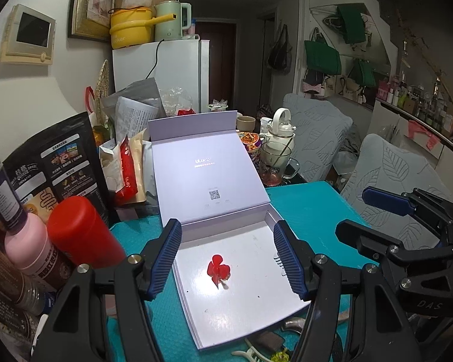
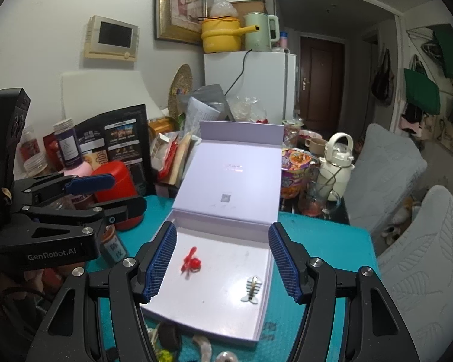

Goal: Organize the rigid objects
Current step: 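Withdraw both tools from the box back toward the remaining clips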

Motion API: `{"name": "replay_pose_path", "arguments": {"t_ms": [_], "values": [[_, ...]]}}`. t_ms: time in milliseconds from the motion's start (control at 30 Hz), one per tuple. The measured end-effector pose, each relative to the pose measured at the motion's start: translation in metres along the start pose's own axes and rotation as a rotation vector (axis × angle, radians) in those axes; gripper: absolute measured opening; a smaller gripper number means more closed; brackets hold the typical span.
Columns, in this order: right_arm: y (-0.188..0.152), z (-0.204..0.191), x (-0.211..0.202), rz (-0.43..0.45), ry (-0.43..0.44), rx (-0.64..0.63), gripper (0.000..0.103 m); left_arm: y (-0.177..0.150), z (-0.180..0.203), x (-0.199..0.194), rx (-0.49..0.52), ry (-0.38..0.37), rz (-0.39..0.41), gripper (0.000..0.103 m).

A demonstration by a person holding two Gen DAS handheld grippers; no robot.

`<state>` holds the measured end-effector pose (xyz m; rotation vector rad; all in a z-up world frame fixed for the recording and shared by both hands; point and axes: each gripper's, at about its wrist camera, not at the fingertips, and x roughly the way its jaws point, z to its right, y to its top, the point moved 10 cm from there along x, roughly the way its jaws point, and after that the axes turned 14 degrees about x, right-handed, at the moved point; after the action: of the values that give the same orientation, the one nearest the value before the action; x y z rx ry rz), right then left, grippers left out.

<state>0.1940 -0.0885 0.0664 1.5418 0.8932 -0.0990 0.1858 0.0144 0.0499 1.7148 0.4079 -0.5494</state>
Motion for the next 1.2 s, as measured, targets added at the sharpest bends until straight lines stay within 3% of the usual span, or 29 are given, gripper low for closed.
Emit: {"name": "replay_pose_path", "arguments": {"t_ms": [133,200,1200], "values": [[-0.007,-0.005,-0.011,0.005,0.001,0.001,0.064,-0.005,0.004,-0.015,0.007,0.007,0.010,0.063],[-0.011,-0.009,-0.018,0.008,0.002,-0.002,0.064,-0.009,0.006,-0.023,0.012,0.013,0.011,0.070],[-0.103,-0.027,-0.074,-0.016,-0.006,0.020,0.071,-0.091,0.053,-0.070,0.016,-0.059,-0.035,0.070]]}}
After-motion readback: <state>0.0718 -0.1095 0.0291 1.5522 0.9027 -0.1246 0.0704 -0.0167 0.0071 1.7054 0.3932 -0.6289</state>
